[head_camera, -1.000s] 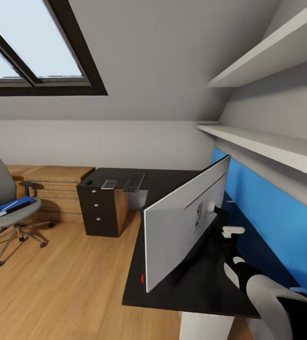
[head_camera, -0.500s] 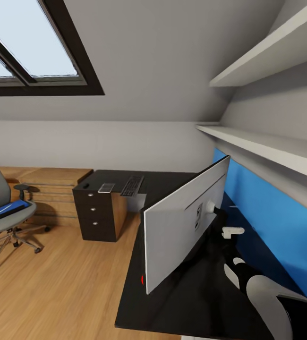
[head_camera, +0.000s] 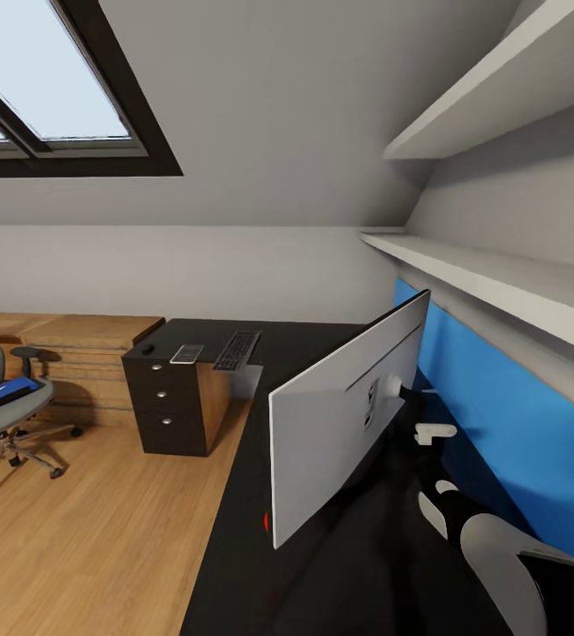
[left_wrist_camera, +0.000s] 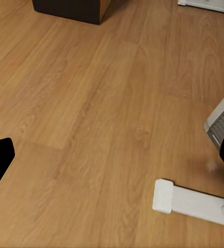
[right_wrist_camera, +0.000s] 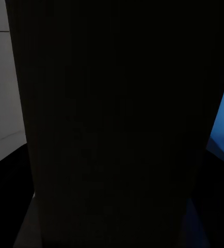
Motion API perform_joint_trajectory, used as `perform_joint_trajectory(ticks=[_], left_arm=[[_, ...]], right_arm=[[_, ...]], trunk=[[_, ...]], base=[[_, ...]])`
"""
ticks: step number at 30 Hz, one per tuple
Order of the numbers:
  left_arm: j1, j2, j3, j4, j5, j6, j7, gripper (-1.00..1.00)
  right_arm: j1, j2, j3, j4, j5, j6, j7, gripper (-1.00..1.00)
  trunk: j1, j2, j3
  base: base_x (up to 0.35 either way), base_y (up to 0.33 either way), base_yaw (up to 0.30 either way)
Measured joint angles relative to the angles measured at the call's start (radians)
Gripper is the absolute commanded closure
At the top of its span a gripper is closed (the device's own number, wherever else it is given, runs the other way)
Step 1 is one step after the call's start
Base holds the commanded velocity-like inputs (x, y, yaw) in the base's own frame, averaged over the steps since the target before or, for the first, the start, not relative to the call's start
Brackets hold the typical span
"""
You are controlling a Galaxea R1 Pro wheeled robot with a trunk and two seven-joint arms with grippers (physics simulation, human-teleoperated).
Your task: In the bedroom, organize the workspace by keeping the computer under the desk, ensuring the monitor is on the desk, placing the keyboard on the desk next to the monitor, placing the mouse on the desk next to the keyboard, moving the folder from the swivel chair onto the desk next to the mouse, stacking the notebook on top of the folder with the pen on top of the notebook, and positioning the swivel chair next to the desk.
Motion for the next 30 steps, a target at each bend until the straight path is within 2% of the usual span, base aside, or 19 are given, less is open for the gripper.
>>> perform_joint_trajectory(ticks=[21, 30], left_arm=[[0.0, 0.0, 0.0, 0.0, 0.0, 0.0, 0.0, -1.0], [0.0, -0.001, 0.0, 0.0, 0.0, -0.001, 0.0, -1.0]], right_arm=[[0.0, 0.0, 0.007, -0.001, -0.009, 0.001, -0.001, 1.0], [0.0, 0.0, -0.002, -0.001, 0.002, 0.001, 0.0, 1.0]], trunk=[[0.0, 0.0, 0.0], [0.0, 0.0, 0.0]], base=[[0.001, -0.002, 0.0], [0.0, 0.0, 0.0]])
